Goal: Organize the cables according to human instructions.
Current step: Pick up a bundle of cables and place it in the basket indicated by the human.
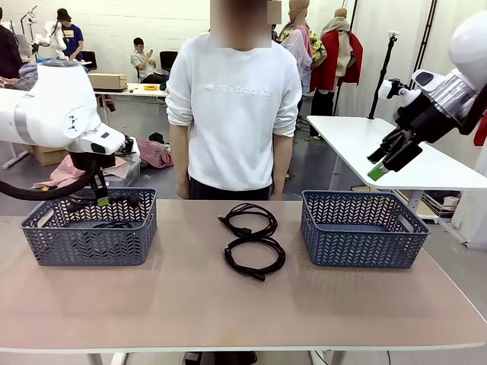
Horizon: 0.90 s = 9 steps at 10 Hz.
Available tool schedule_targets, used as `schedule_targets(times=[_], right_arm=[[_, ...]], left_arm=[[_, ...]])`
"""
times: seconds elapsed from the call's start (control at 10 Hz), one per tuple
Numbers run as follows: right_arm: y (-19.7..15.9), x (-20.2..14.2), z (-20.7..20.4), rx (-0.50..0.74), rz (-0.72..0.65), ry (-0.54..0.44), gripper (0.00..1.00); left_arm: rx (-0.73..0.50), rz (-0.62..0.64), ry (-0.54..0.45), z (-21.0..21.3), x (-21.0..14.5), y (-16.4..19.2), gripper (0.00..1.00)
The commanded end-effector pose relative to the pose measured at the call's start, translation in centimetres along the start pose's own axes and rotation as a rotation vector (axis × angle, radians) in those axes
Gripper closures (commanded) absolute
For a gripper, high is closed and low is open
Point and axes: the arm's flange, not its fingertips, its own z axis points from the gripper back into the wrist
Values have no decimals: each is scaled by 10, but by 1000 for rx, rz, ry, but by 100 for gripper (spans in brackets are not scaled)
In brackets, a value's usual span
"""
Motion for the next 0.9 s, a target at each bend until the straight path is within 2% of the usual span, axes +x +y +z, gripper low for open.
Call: schedule_targets(times=[0.0,0.1,0.2,0.3,0.4,0.6,0.8], right_arm=[[-1,2,2,-2,2,2,0],[-1,2,2,-2,2,2,0],[-1,2,2,-2,2,2,0],[-1,2,2,-2,2,2,0],[-1,2,2,-2,2,2,0],[-1,2,2,-2,2,2,0],[-1,2,2,-2,2,2,0]], left_arm=[[-8,-9,-28,6,-6,-1,50],[-1,-5,-34,8,-7,1,45],[-2,-7,-38,8,-7,2,31],[-12,-3,-45,9,-7,3,26],[-23,-1,-48,9,-6,3,11],[-47,13,-46,9,-5,5,0],[-58,21,-48,7,-5,6,0]])
